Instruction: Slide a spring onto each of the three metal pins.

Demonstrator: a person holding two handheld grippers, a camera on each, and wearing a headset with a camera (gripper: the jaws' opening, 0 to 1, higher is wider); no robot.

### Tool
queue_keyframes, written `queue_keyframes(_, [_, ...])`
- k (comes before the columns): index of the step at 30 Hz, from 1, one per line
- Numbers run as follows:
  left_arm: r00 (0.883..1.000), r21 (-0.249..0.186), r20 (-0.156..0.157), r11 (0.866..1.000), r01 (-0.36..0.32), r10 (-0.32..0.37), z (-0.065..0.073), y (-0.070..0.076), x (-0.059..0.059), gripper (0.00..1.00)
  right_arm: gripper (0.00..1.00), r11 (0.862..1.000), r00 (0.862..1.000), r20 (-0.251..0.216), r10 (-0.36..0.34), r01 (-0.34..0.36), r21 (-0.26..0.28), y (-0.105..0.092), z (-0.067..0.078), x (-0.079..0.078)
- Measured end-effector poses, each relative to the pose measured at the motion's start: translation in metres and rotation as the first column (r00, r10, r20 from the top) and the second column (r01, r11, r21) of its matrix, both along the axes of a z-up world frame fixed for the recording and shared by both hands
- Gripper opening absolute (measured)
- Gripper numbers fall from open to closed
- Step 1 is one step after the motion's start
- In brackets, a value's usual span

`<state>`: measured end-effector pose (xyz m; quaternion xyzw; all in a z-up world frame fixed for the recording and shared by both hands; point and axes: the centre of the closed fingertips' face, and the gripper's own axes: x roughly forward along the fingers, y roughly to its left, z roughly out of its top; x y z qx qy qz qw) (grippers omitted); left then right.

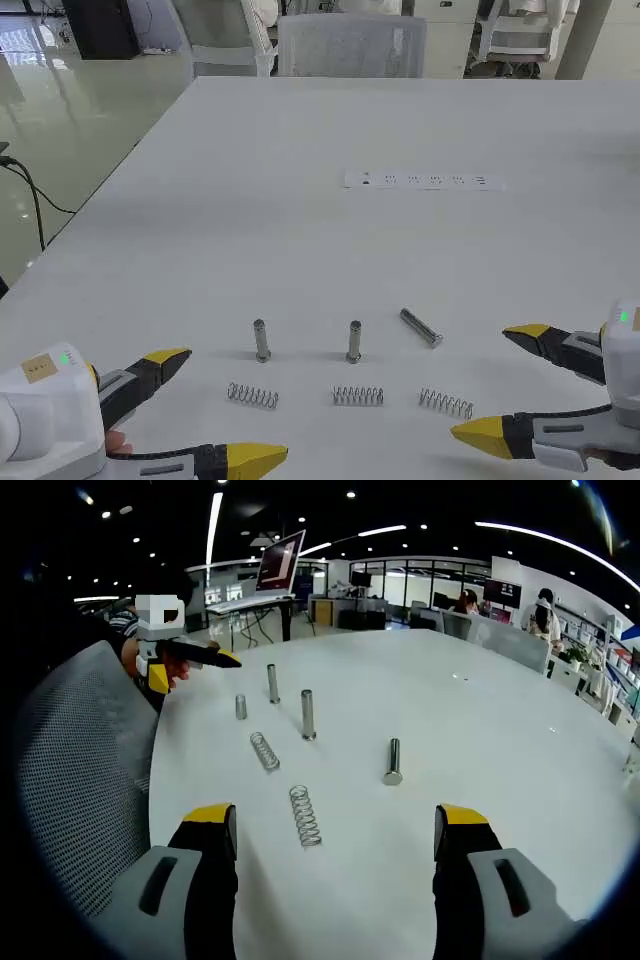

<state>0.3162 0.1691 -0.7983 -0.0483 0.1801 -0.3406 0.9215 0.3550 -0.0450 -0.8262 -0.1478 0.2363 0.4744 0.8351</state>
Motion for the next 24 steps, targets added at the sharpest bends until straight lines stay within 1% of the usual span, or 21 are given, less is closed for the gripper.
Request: queue_keyframes(24, [1.0, 0.001, -0.001, 1.0, 0.005, -0.005, -0.0006, -0.0003, -0.0004, 0.94, 0.79, 1.0, 1.0, -0.009, 0.003, -0.003, -0.015, -0.0006, -0.0032, -0.0011])
